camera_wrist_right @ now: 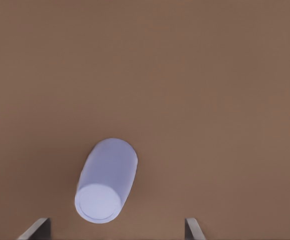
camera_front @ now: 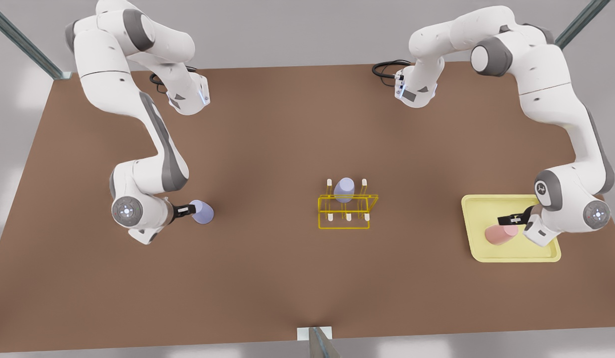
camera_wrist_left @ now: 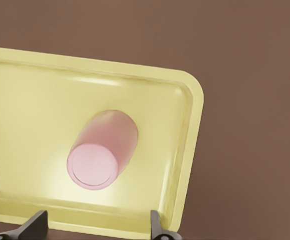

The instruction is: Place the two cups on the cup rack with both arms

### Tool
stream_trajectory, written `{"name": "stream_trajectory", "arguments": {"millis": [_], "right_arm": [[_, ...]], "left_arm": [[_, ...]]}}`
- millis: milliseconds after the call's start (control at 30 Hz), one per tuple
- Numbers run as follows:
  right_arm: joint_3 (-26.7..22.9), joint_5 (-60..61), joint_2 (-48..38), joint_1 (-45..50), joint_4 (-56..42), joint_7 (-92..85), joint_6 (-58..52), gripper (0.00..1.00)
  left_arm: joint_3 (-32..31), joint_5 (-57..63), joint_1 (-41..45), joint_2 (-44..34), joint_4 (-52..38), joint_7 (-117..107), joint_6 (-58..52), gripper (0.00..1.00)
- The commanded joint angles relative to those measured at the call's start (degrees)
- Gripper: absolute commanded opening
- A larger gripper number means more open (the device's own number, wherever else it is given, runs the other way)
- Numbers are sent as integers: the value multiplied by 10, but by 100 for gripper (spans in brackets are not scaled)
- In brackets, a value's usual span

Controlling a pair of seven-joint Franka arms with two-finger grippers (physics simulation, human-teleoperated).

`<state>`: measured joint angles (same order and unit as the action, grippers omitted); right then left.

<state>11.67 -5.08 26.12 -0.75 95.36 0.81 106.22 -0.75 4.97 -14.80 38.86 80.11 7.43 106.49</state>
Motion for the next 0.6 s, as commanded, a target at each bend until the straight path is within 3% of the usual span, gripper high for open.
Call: {"name": "stream_trajectory", "arguments": {"millis": [0,333,567], "right_arm": [[0,3,-2,13,20,127,124,100],[0,2,-38,8,161,145,247,100],[0,2,-22,0,207,146,297,100]], "left_arm": [[2,5,-1,2,22,113,132,100],[8,4,-8,37,22,110,143,100],[8,0,-12,54,23,108,147,100]]}}
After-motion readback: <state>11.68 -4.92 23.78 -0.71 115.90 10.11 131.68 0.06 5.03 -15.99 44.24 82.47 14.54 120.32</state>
